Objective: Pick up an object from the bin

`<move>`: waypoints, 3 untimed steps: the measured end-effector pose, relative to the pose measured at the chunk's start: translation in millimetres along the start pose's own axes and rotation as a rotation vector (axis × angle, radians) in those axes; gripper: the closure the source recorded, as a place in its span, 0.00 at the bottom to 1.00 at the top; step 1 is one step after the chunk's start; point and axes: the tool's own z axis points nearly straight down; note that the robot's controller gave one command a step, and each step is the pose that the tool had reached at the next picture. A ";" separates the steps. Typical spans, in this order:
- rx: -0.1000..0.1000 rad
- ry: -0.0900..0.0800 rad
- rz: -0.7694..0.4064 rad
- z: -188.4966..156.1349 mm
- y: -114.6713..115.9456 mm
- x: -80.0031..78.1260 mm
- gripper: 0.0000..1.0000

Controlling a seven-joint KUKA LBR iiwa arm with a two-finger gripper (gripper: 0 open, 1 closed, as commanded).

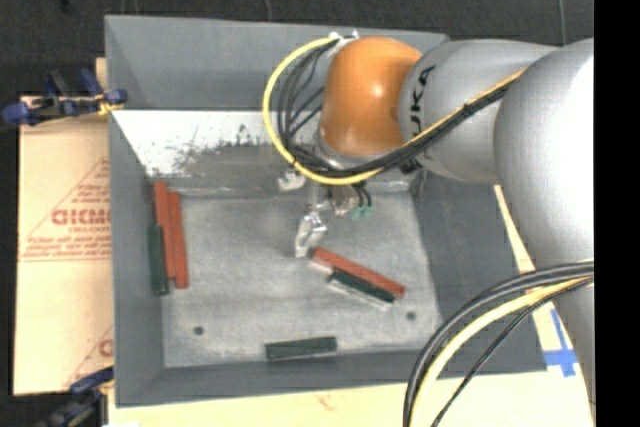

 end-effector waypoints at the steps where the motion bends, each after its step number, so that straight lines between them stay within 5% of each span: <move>1: -0.001 -0.001 -0.068 21.4 -29.5 29.7 0.00; 2: -0.006 -0.007 -0.001 20.4 -40.3 34.9 0.00; 3: -0.008 -0.003 -0.294 18.8 -80.7 99.0 1.00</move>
Offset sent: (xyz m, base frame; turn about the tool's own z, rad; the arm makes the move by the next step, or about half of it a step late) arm -0.0339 -0.0520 -0.0257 0.0052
